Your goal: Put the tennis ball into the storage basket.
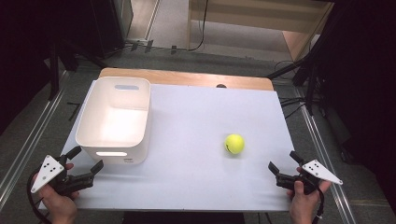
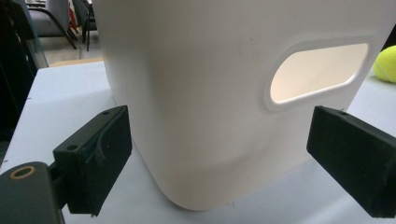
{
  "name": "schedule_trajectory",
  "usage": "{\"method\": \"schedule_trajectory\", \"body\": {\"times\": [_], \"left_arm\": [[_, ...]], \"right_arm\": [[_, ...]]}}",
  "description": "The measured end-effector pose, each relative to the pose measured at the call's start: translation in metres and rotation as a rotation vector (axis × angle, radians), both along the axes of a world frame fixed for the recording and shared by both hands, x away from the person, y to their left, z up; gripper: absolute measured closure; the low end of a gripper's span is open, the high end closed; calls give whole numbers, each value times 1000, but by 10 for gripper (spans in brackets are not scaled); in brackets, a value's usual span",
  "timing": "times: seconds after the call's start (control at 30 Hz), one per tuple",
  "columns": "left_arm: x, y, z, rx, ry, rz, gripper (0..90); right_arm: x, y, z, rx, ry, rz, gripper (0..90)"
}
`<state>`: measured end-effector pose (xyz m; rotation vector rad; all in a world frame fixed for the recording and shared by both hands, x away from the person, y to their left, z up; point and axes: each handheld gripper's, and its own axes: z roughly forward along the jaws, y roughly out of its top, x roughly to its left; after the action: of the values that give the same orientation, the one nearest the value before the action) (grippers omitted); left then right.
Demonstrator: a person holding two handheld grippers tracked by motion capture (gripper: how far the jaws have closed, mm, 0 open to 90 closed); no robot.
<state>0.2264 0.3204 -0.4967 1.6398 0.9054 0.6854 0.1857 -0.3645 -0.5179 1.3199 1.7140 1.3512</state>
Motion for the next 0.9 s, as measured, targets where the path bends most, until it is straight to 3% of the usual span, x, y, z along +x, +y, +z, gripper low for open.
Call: {"method": "schedule_trajectory", "body": {"times": [0.37, 0.67, 0.9], "left_arm": [[0, 1, 0, -9, -1, -3, 73], [1, 0, 0, 3, -2, 3, 73], [0, -1, 0, 5, -2, 7, 72]], "right_arm": [[1, 2, 4, -19, 3, 36, 0], [4, 3, 10, -3, 9, 55, 0], [10, 11, 18, -37, 36, 84, 0]]}}
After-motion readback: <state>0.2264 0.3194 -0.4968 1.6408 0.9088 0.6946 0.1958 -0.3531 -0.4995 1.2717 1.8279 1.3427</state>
